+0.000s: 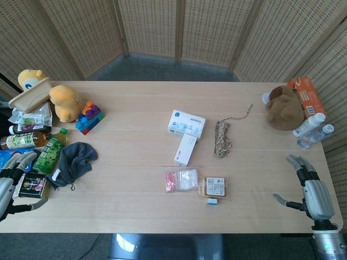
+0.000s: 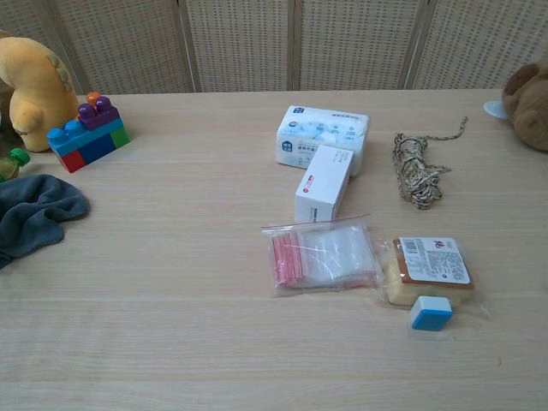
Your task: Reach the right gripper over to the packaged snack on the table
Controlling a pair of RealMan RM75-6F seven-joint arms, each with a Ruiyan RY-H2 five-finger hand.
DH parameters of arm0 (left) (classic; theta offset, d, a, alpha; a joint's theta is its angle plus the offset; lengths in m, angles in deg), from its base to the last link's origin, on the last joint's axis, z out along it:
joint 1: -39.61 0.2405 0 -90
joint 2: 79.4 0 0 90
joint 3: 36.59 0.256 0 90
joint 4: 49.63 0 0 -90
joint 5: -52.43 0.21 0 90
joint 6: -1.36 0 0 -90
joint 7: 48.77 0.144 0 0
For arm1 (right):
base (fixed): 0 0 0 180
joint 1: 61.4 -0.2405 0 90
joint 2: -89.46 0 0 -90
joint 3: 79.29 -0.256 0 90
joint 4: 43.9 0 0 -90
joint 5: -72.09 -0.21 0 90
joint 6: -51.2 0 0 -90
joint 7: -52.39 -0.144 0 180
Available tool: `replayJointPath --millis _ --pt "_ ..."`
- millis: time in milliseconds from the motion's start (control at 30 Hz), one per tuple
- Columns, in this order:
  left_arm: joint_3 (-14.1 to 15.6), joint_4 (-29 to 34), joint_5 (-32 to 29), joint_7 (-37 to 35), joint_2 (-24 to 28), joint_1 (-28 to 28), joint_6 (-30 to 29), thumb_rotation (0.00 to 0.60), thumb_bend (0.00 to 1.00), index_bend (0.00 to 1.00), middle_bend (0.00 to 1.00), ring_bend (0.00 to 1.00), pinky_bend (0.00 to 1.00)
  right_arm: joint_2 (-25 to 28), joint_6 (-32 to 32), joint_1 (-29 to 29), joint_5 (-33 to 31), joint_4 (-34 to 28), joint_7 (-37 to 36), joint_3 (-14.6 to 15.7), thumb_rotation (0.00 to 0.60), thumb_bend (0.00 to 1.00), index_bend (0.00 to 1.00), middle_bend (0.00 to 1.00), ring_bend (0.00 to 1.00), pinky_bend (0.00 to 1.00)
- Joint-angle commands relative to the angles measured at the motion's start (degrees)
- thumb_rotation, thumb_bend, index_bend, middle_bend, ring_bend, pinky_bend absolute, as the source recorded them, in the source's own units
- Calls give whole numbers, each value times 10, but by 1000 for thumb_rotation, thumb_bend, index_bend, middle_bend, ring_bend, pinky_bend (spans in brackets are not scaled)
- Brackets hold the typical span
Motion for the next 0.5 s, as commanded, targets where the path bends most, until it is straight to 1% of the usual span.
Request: replayJointPath --millis 33,167,300,367,500 --pt "1 0 0 1 -1 0 0 600 0 13 0 0 0 0 -3 -1 0 -1 0 1 600 0 95 0 0 0" --pt "1 0 0 3 -1 0 0 600 0 13 0 0 0 0 -6 -2 0 1 1 2 600 0 93 0 0 0" --pt "0 -1 -5 4 -2 -1 2 600 0 13 0 0 0 -5 -28 -13 3 3 6 5 600 0 93 0 0 0" --pt "-2 -3 -12 6 -4 -3 6 600 0 13 0 0 0 -10 -48 -23 3 -1 8 7 600 0 91 0 0 0" --pt "-7 -6 -30 14 -10 -9 18 600 0 12 0 0 0 -16 -123 -63 1 -19 0 12 600 0 70 0 0 0"
